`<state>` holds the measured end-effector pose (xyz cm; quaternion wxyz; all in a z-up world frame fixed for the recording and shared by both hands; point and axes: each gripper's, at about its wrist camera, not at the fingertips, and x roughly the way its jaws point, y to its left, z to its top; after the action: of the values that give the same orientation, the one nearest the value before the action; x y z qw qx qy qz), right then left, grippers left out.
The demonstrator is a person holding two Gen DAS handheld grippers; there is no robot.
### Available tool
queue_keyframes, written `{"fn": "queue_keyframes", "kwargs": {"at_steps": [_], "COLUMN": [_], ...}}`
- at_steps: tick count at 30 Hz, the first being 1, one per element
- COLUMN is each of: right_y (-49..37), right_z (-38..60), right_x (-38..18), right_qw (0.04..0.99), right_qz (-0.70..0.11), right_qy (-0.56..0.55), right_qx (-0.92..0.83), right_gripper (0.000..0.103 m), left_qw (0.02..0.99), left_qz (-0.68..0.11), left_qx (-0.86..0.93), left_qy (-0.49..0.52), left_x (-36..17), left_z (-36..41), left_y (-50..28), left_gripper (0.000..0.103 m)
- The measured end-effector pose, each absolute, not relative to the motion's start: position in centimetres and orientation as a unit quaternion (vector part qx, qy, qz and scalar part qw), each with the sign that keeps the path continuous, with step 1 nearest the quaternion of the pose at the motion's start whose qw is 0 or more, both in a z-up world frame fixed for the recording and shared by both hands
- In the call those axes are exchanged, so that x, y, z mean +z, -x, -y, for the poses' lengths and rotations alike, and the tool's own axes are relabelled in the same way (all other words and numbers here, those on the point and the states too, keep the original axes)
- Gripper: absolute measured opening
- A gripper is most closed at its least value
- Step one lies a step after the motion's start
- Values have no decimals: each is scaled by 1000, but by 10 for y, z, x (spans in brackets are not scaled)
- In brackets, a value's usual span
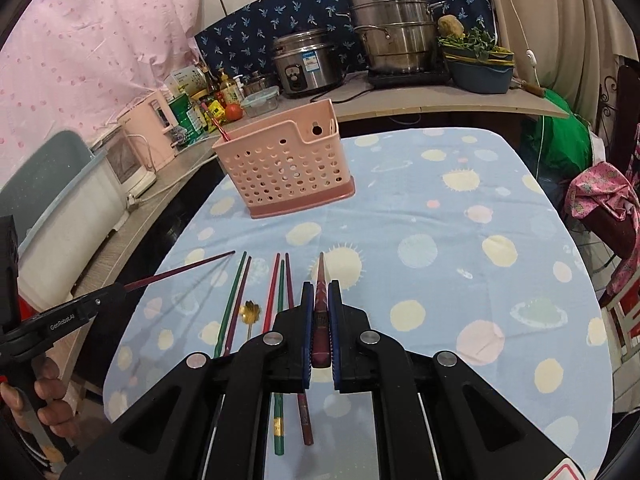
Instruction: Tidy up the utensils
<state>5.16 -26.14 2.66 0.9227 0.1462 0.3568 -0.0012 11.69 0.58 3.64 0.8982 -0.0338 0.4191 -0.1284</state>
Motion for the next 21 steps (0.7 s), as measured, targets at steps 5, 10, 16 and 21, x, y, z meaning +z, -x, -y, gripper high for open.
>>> {"fn": "queue_keyframes", "kwargs": {"at_steps": [5,10,16,21], "right_y": [-65,-77,-85,-90], "right_z": [265,267,272,280], "right_x": [46,59,72,83], "right_qw": [931,937,942,945], "right_qz": [-334,-317,-304,-295], "right_qy": [-146,-147,-144,-140], "right_qx": [1,0,-7,-12], "right_gripper": [7,7,7,7], "left_qw": [907,916,923,925], "left_qz": [-398,-378,-361,-353], "left_qx": [-127,-124,-127,-133], "left_qy": [45,43,36,34], "left_x": [61,80,95,106], "left_z": [-9,-8,-5,0], "left_y": [-134,-148,-158,-166], "left_gripper": [7,7,7,7]}}
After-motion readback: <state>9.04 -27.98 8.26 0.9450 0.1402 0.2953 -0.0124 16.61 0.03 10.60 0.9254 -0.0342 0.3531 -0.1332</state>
